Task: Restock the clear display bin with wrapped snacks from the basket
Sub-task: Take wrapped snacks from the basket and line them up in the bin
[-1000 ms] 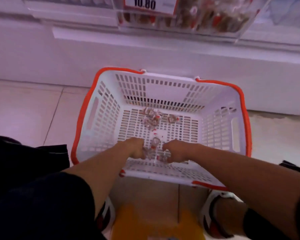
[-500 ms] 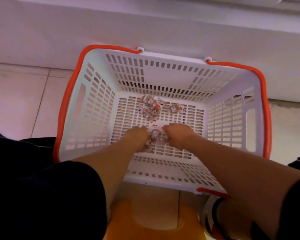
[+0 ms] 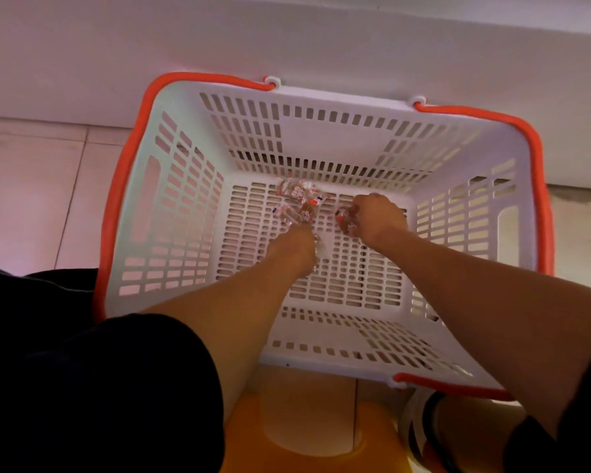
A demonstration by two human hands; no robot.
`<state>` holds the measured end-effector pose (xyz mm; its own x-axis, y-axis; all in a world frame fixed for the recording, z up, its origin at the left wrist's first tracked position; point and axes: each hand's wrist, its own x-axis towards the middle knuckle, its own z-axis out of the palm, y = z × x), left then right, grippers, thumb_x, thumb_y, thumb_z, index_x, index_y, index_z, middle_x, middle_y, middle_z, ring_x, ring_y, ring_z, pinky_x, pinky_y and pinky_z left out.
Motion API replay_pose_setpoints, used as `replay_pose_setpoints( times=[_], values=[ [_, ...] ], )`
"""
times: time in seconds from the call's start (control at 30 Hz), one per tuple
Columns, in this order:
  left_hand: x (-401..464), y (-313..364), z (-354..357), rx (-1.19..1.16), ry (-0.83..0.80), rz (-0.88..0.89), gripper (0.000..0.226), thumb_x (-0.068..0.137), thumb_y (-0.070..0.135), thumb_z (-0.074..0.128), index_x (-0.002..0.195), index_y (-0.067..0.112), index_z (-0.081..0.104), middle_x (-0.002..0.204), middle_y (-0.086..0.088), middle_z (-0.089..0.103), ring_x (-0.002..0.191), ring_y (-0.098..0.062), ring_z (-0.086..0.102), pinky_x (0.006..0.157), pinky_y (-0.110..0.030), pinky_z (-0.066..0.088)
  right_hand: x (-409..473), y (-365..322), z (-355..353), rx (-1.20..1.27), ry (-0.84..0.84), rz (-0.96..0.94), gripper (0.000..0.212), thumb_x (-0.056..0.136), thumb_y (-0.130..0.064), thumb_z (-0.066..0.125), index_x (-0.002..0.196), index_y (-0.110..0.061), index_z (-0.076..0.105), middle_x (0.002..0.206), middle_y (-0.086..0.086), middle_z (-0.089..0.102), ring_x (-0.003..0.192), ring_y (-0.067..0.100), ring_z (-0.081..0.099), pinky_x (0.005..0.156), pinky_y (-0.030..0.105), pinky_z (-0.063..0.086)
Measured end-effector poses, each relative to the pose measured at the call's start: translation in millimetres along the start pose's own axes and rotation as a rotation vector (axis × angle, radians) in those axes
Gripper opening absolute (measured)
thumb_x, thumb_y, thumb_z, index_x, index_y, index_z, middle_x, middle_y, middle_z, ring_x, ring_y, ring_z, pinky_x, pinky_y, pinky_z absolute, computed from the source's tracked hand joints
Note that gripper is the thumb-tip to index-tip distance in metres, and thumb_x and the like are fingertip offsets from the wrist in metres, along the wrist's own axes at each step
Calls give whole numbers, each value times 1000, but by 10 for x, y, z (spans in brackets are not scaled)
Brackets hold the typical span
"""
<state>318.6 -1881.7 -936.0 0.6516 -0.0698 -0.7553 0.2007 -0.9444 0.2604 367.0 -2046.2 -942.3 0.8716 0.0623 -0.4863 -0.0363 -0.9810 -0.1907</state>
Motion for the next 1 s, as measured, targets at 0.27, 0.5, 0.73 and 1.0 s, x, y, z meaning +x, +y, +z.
replay_pose_setpoints(
  times=[0.27,0.5,0.73,1.0],
  values=[
    [-53,74,75,236,75,32,52,90,34,69,134,17,46,142,-14,40,117,-32,54,83,-41,50,-33,50,135,233,-88,-125,29,75,-25,82,76,-21,53,76,-7,59,73,17,58,56,27,43],
    [-46,124,243,317,40,31,33,93,29,67,121,12,62,127,-11,54,114,-27,58,81,-35,50,-67,131,193,289,-107,-146,23,73,-22,83,78,-16,62,71,-8,54,72,15,53,55,24,33],
    [-103,57,135,192,28,151,14,87,-3,58,97,6,62,105,-11,64,94,-28,64,78,-38,57,-126,290,210,421,-72,-73,23,71,-20,85,84,-10,70,78,3,65,74,16,57,69,31,47],
    [-91,-73,134,61,-194,10,31,83,11,80,105,2,61,111,-16,63,82,-28,67,67,-36,59,-105,284,155,402,-214,-89,21,72,-19,86,85,-8,73,70,-4,58,73,13,53,61,23,38]
  ],
)
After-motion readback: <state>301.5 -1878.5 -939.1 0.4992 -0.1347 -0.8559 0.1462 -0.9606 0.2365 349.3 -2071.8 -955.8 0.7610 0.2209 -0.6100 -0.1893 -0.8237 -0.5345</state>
